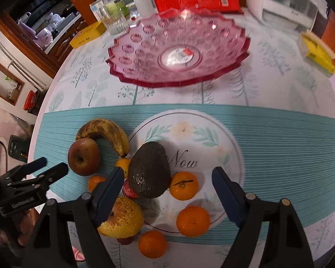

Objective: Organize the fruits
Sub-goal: 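Grasp the red apple with the left tool while the right tool grasps the avocado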

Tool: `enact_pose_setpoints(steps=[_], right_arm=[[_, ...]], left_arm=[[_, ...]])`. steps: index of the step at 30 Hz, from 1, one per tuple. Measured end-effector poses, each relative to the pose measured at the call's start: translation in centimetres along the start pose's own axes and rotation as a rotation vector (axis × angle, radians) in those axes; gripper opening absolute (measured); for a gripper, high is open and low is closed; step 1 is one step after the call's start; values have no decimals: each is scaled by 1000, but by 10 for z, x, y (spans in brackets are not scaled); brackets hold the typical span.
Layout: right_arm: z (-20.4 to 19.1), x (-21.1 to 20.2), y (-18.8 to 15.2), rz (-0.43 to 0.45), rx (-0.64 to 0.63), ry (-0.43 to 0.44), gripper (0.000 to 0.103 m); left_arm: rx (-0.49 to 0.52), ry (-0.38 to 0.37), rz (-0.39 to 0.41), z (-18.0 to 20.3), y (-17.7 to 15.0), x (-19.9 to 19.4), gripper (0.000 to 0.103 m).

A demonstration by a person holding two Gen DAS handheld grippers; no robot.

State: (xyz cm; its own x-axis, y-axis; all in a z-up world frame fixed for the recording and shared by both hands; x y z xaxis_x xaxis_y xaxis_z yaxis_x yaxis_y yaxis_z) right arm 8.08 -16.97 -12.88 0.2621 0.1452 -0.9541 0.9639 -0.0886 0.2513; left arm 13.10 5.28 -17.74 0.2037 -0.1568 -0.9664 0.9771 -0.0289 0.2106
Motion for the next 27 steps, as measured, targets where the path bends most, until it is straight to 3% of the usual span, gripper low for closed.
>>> enact_pose_setpoints(steps=[5, 14, 23, 27], right_arm=[[0, 21, 5, -50, 1, 38, 72], [-6, 45, 9, -122, -15, 88, 68], [-15, 56, 12, -136, -65, 51, 68], [-15, 57, 12, -136, -76, 47, 68]], left_arm=[[-14, -49, -45, 0, 7, 20, 64], [4, -91, -79, 13, 16, 34, 63], [37, -61, -76, 23, 19, 36, 65], [11, -104, -129, 24, 20, 47, 66]])
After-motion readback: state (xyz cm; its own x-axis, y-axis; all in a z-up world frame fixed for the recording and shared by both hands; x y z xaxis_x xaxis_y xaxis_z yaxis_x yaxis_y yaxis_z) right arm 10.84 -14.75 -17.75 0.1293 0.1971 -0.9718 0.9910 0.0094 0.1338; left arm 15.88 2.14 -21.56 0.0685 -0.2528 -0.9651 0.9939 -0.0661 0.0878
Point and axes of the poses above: each gripper's, at about its wrist camera, not at the fingertips, and x roughly the way its jaws point, z to its right, y to its top, the point moved 1 cm from there along x, roughly the way its jaws point, and after that the axes turned 2 degrees about -z, right-handed, at the moved point
